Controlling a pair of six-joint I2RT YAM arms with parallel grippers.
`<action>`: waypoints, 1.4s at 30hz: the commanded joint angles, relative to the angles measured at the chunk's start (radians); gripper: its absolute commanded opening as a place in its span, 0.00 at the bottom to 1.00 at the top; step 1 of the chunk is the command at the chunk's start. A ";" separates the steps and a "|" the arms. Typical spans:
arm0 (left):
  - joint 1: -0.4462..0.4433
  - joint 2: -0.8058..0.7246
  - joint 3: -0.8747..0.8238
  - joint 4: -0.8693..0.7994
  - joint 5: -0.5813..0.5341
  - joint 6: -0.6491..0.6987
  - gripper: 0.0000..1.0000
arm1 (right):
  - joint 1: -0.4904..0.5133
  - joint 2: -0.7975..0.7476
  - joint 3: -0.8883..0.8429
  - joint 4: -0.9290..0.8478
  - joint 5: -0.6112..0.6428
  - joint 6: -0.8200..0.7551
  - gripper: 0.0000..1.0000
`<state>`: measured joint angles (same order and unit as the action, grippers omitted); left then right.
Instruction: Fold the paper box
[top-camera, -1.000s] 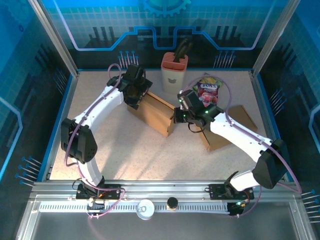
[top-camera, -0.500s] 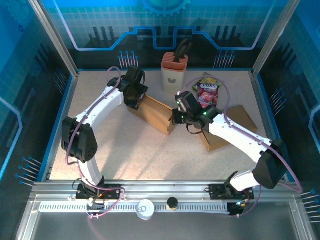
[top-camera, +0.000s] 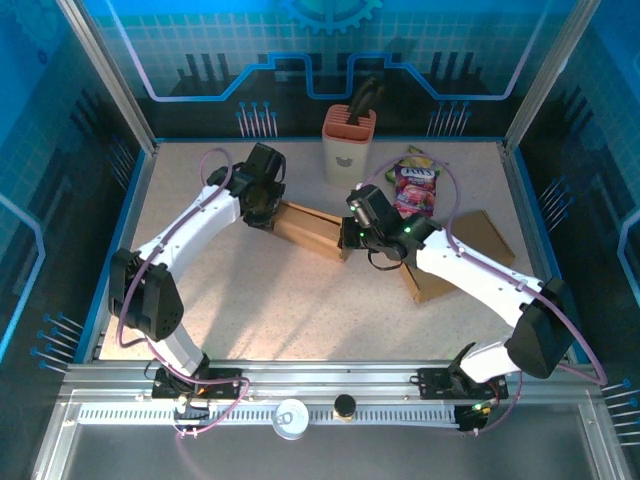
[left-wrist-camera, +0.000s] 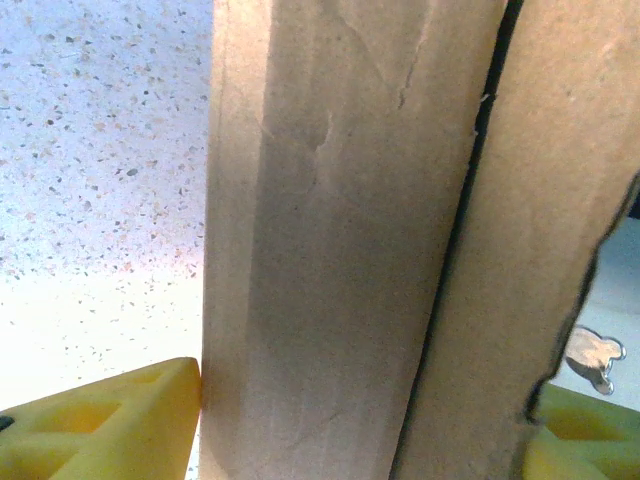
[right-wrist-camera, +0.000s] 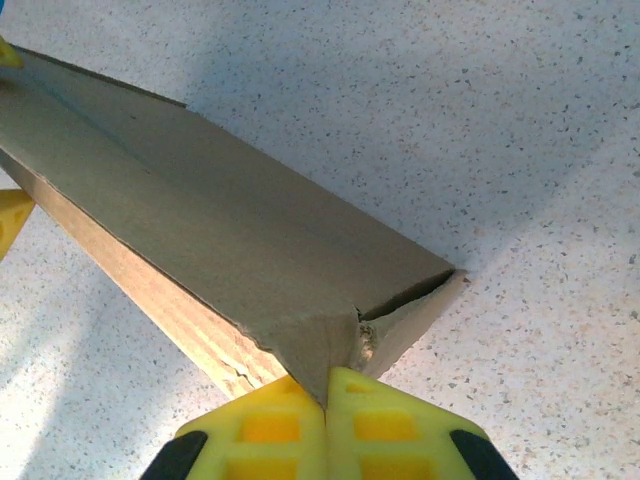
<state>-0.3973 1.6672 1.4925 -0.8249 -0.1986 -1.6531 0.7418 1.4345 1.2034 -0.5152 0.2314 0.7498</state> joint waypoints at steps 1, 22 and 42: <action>-0.016 -0.031 -0.020 -0.051 -0.018 -0.066 0.66 | 0.017 0.004 0.010 0.036 0.006 0.072 0.00; -0.029 -0.034 -0.047 -0.011 -0.001 -0.115 0.59 | 0.048 0.054 -0.081 0.201 0.145 0.132 0.00; 0.056 -0.114 -0.098 0.099 0.103 0.038 0.86 | 0.004 0.194 -0.057 0.301 0.184 -0.041 0.00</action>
<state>-0.3607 1.6073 1.4029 -0.7490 -0.1265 -1.6733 0.7643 1.5818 1.1439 -0.1352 0.4618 0.7425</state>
